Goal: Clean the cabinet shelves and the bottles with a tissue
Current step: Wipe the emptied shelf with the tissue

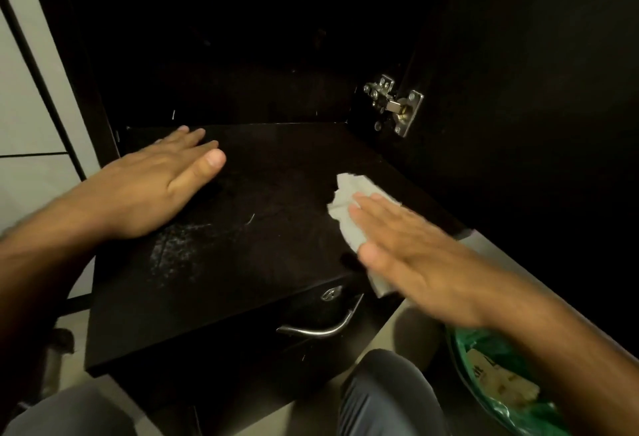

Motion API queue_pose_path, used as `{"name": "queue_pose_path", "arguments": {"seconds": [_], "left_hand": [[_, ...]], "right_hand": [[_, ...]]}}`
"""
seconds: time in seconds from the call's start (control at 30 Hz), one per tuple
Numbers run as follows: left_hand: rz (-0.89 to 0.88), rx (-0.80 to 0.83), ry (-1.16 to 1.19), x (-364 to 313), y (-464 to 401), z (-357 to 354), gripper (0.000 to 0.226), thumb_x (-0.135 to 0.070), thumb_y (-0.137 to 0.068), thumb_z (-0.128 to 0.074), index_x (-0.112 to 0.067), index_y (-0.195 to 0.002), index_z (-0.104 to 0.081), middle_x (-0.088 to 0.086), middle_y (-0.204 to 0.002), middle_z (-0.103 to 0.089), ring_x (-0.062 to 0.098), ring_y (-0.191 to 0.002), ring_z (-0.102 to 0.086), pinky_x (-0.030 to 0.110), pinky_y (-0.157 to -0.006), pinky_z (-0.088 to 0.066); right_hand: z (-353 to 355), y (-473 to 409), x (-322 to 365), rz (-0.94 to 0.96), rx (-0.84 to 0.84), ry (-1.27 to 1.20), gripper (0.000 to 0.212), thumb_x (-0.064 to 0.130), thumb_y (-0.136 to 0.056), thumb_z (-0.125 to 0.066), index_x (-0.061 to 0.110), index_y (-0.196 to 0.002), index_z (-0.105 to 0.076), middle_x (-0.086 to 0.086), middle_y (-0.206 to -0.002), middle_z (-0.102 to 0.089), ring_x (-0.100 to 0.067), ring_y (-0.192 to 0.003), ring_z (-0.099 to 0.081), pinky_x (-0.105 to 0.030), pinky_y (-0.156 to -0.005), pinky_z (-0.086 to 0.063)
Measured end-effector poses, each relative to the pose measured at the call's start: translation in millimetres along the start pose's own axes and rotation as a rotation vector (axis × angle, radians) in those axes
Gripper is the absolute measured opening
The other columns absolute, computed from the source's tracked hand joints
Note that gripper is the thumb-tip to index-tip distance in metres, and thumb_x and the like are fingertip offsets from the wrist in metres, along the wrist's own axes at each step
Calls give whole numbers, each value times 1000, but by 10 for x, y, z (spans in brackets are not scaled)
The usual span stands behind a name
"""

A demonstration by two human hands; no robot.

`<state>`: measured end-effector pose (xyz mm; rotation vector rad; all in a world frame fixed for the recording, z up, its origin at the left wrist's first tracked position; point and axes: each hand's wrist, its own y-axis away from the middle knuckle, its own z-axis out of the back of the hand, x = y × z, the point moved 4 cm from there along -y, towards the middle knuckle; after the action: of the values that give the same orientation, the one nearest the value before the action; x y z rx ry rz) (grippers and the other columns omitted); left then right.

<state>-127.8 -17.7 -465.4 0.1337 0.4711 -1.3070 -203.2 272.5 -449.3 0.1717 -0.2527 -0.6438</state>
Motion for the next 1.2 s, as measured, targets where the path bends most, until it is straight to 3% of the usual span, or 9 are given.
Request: {"name": "queue_pose_path", "arguments": {"seconds": [0.2,0.3,0.5,0.67,0.73,0.93,1.03,1.13,1.2], "left_hand": [[-4,8,-1,-41,29,16,119,-94,-58,8,-27,-151,-23,-5,-161,-13,-3,-139,1,22,-112,0],[-1,23,-17,-69,49,30,116,-92,-59,8,-27,-151,-22,-4,-161,-13,2,-144,0,23,-114,0],[21,36,-67,-102,51,18,108,-84,-65,6,-25,-152,-22,-3,-161,-13,7,-147,-2,25,-114,-1],[61,61,-120,-122,75,19,93,-80,-81,0,-24,-152,-22,-1,-162,-12,11,-148,-1,33,-120,-3],[69,61,-128,-145,94,26,92,-77,-81,-1,-23,-152,-22,-1,-162,-12,11,-148,-1,33,-119,-3],[76,54,-111,-148,90,37,89,-71,-79,-2,-22,-152,-22,-1,-162,-13,10,-148,-2,31,-118,-2],[65,52,-117,-141,85,31,90,-73,-81,-1,-22,-152,-21,-1,-162,-13,10,-148,-1,30,-118,-2],[67,42,-118,-122,85,26,94,-79,-80,2,-23,-152,-21,-2,-161,-13,9,-148,-1,29,-117,-1],[60,44,-120,-115,79,19,92,-77,-82,2,-23,-152,-21,-2,-161,-13,8,-148,-1,29,-118,-1]], "right_hand": [[121,-576,-110,-110,-50,39,66,59,-98,-10,27,-155,0,3,-163,13,-9,-148,15,-31,-121,8],[36,-514,91,17,-52,53,59,55,-100,-10,34,-154,2,11,-161,17,-5,-146,20,-31,-121,9],[-44,31,-43,40,58,-13,75,82,-74,7,54,-144,11,37,-148,27,20,-131,29,-17,-111,13],[115,-524,-147,-134,-41,83,60,56,-99,-9,34,-153,5,7,-161,17,-8,-147,18,-27,-117,9],[112,-663,24,-99,-50,78,58,52,-102,-12,34,-154,5,5,-162,18,-12,-147,19,-32,-119,8],[-117,-40,347,172,13,5,67,74,-84,7,49,-146,11,33,-148,30,17,-132,30,-17,-113,14],[30,22,80,77,-12,-84,70,78,-82,0,53,-147,-7,38,-152,11,22,-135,13,-14,-111,6],[239,-265,-140,-32,-213,-2,53,55,-98,-24,33,-143,-40,13,-151,-32,-4,-137,-26,-22,-107,-21],[224,-519,-100,-50,-256,34,44,40,-101,-35,20,-140,-43,1,-149,-37,-14,-135,-31,-20,-99,-22]]}}
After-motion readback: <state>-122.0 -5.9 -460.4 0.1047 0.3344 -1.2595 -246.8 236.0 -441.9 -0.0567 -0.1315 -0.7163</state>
